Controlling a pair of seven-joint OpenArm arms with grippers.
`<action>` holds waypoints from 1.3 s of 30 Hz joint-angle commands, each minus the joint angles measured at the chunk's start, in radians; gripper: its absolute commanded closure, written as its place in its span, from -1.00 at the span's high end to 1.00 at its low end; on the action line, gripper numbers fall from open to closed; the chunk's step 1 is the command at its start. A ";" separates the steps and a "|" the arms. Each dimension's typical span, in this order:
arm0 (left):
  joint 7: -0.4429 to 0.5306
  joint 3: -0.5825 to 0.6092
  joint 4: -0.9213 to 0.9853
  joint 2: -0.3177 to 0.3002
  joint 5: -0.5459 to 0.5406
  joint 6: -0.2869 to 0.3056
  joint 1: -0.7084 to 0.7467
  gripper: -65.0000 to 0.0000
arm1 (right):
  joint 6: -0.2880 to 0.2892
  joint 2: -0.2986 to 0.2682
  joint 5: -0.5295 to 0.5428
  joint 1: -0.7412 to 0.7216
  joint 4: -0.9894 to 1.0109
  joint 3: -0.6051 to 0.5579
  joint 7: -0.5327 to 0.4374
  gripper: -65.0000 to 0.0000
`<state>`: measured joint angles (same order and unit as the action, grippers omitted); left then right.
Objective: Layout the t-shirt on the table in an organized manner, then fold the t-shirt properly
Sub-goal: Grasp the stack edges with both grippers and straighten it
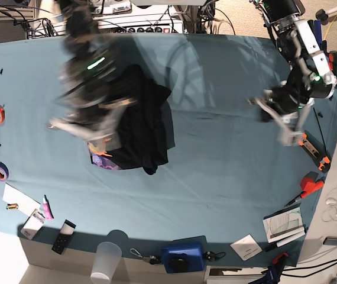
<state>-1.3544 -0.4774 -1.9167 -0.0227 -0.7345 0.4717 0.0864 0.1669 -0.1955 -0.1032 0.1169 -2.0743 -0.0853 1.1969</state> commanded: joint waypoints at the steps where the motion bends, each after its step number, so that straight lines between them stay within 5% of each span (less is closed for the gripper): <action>1: -0.001 0.021 -0.018 -0.002 -0.086 0.029 -0.005 -1.00 | 0.011 -0.004 0.033 -0.012 0.003 0.039 -0.018 -0.96; 5: -0.015 0.155 -0.019 0.009 -0.254 0.092 0.002 -1.00 | 0.093 -0.004 0.204 -0.011 0.071 0.159 -0.004 -0.96; 13: 0.073 0.554 -0.020 0.043 -0.233 0.128 -0.016 -1.00 | 0.165 -0.004 0.294 -0.011 0.192 0.203 -0.013 -0.96; 22: 0.300 0.798 -0.041 0.095 0.234 0.090 -0.086 -1.00 | 0.178 -0.004 0.298 -0.012 0.219 0.205 -0.030 -0.96; 27: 0.421 0.896 -0.020 0.095 0.454 -0.030 -0.087 -1.00 | 0.178 -0.004 0.297 -0.012 0.215 0.217 -0.033 -0.96; 33: 0.459 0.906 0.107 0.094 0.610 -0.103 -0.086 -1.00 | 0.181 -0.004 0.330 -0.014 0.203 0.305 -0.046 -0.96; 39: 0.466 0.906 0.217 0.092 0.691 -0.224 -0.078 -1.00 | 0.300 -0.003 0.457 -0.001 0.204 0.353 0.010 -0.96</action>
<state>-0.9016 0.4282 -1.6821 0.0582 -0.0452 0.2531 0.0196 0.4702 -0.1905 0.3477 0.1230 -1.8515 0.2626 1.2217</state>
